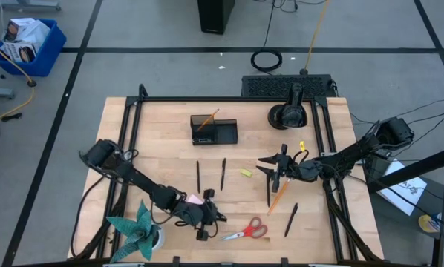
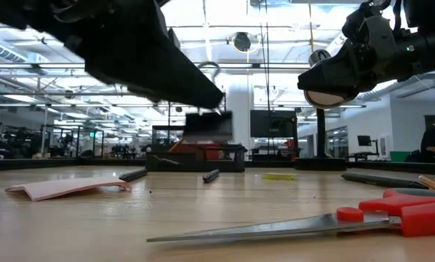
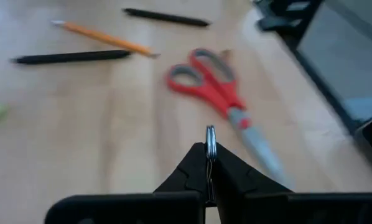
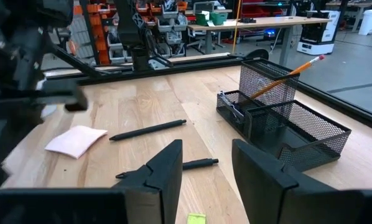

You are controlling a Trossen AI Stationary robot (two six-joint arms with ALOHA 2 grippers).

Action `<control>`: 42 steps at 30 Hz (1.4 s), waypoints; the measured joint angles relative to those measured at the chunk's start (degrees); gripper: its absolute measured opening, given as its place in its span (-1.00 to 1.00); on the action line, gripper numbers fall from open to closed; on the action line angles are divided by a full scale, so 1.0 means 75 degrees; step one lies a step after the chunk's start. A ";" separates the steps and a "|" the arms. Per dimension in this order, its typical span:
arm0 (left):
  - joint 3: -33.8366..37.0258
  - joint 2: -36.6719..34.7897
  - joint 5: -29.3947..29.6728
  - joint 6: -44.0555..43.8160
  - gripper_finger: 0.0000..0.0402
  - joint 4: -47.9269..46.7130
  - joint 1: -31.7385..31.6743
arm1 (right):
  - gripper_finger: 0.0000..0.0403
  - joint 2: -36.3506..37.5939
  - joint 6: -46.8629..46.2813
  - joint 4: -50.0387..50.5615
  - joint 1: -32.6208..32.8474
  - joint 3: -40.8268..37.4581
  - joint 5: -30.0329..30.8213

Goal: Pick and place office supplies into organizer
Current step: Put the black binder clip into the black desk organizer

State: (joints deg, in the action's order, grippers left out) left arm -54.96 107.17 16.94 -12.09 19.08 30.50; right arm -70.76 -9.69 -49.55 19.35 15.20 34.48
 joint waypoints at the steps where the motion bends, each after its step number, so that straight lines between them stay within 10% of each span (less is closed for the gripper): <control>1: 0.0000 -0.0147 0.0159 0.0040 -0.97 -0.0216 -0.0015 | -0.35 0.0000 -0.0019 0.0013 0.0000 0.0000 0.0000; 12: 0.0000 -0.2049 0.2348 0.0285 -0.96 -0.2983 -0.0335 | -0.35 0.0000 -0.0019 0.0153 -0.0001 0.0000 0.0000; 22: 0.0434 -0.3288 0.2217 0.0745 -0.91 -0.3630 -0.1551 | -0.35 0.0001 -0.0019 0.0174 -0.0002 0.0000 0.0000; 42: 0.3446 -0.4312 0.2012 -0.0132 -0.91 0.0197 -0.5165 | -0.35 0.0003 -0.0021 0.0179 0.0001 0.0006 0.0006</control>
State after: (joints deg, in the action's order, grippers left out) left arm -29.12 74.83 32.03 -13.08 20.56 -8.24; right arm -70.74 -9.85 -48.20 19.35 15.25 34.53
